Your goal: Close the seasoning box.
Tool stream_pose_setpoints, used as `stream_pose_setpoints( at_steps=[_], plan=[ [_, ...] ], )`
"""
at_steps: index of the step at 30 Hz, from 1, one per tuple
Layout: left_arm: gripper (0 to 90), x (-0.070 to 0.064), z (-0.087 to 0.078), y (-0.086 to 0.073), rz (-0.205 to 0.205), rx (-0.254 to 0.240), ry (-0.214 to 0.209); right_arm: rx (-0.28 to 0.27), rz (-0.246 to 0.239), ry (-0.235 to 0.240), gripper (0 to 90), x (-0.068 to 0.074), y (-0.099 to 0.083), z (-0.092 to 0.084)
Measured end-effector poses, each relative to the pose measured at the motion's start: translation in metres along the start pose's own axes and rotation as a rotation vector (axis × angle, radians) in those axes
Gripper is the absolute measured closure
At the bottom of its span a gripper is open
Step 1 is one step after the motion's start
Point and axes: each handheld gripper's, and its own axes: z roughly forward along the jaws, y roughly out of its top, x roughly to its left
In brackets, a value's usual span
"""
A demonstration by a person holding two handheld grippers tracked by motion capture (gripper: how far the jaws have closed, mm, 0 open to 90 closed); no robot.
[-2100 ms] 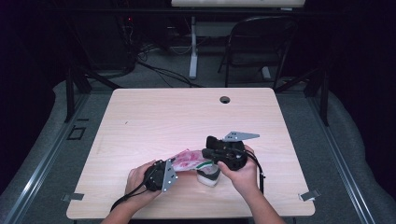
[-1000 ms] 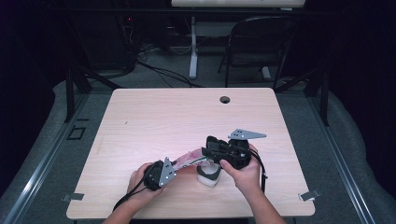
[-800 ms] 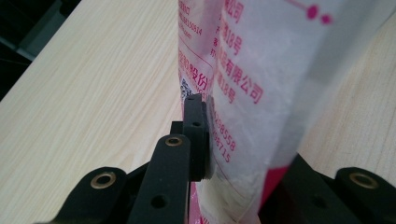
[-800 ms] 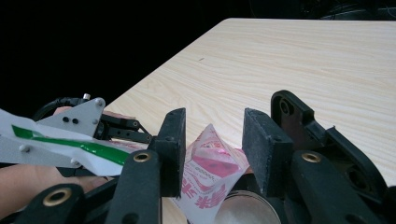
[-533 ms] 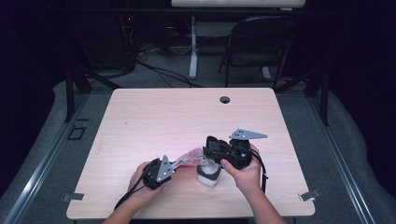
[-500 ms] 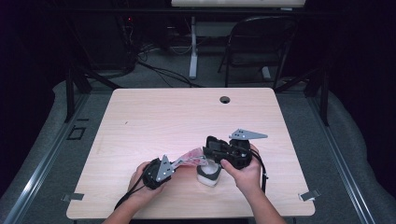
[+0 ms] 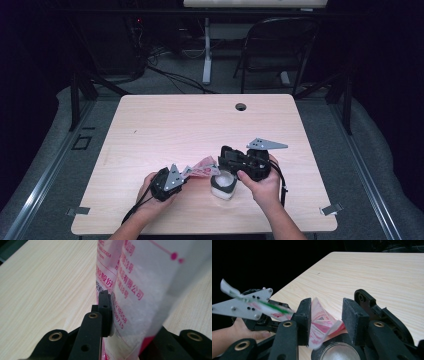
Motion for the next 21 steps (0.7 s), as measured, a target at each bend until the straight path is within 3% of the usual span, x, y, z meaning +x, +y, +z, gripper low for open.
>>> stream_pose_setpoints(
  at_steps=[6,12,16,21],
  plan=[
    [81.6,0.015,0.0,-0.01,-0.136,-0.036,-0.032,-0.032,0.004,0.003,59.5,0.0,0.001,-0.003],
    [81.6,0.027,-0.001,-0.019,-0.258,-0.059,-0.055,-0.014,0.001,0.001,59.5,0.0,0.0,-0.002],
    [82.5,0.033,-0.003,-0.022,-0.302,-0.076,-0.053,-0.012,0.002,-0.001,59.5,0.0,0.0,-0.002],
    [83.2,0.039,-0.008,-0.025,-0.324,-0.088,-0.036,-0.017,0.003,-0.001,59.5,-0.001,0.0,-0.003]
  ],
)
